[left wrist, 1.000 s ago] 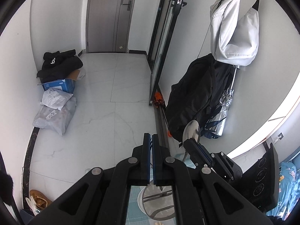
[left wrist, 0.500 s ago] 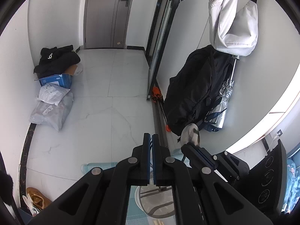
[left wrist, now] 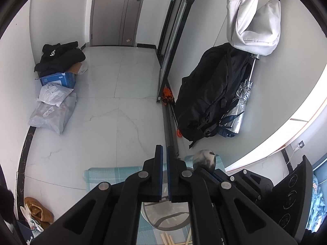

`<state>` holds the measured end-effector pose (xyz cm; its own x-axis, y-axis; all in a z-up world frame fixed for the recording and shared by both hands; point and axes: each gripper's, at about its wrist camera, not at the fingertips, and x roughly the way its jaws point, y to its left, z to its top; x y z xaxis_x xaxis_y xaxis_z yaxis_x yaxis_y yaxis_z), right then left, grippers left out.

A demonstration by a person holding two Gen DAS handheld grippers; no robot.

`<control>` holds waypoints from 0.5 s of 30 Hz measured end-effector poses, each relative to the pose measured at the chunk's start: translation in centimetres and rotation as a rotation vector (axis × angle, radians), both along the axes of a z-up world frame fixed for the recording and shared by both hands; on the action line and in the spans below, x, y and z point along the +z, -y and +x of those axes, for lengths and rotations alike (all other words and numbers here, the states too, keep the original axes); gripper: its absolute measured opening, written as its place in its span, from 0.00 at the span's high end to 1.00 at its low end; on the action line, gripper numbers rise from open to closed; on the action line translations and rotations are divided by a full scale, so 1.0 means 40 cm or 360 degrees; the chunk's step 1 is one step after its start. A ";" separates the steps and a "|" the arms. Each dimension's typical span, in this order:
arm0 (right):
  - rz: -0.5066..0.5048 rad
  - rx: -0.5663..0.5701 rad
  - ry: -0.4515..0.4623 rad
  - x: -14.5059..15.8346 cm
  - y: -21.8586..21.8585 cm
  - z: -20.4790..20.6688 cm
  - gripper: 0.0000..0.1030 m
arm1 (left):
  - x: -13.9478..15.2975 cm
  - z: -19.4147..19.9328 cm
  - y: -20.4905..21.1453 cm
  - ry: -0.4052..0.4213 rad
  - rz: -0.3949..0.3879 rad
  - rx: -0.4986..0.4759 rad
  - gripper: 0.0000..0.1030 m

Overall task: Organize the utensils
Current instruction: 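Open both grippers to drop the spoon and fork into the caddy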

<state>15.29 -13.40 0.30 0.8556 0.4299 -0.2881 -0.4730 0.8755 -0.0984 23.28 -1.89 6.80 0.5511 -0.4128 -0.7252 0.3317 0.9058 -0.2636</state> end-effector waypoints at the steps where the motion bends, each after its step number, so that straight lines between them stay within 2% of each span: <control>1: 0.0004 -0.0006 -0.0018 -0.001 0.003 -0.003 0.98 | 0.000 -0.002 -0.002 -0.0002 0.0008 0.0008 0.99; 3: 0.0021 0.0006 -0.0060 -0.002 0.009 -0.008 0.96 | 0.002 -0.011 -0.009 0.0009 0.0003 0.0029 0.98; 5: 0.0021 0.0008 -0.0093 -0.004 0.013 -0.015 0.90 | 0.004 -0.014 -0.021 -0.0003 -0.0010 0.0064 0.89; 7: 0.0038 -0.0012 -0.0115 -0.004 0.022 -0.021 0.76 | 0.004 -0.020 -0.037 -0.0012 -0.0023 0.0127 0.83; 9: 0.0059 -0.0049 -0.0142 -0.003 0.035 -0.032 0.71 | 0.007 -0.031 -0.052 -0.0008 -0.0029 0.0184 0.74; 11: 0.0090 -0.0074 -0.0160 0.002 0.052 -0.050 0.71 | 0.012 -0.052 -0.063 0.0033 -0.0024 0.0227 0.63; 12: 0.0112 -0.0087 -0.0168 0.006 0.064 -0.060 0.68 | 0.015 -0.064 -0.066 0.0057 -0.0008 0.0251 0.58; 14: 0.0148 -0.0111 -0.0186 0.016 0.085 -0.082 0.62 | 0.020 -0.093 -0.074 0.0098 0.0015 0.0305 0.41; 15: 0.0165 -0.0122 -0.0193 0.021 0.094 -0.092 0.59 | 0.022 -0.106 -0.078 0.0114 0.0017 0.0333 0.38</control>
<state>11.61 -17.15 1.15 0.8485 0.3977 -0.3490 -0.4077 0.9119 0.0481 19.02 1.25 7.69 0.6742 -0.2767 -0.6848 0.1536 0.9594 -0.2364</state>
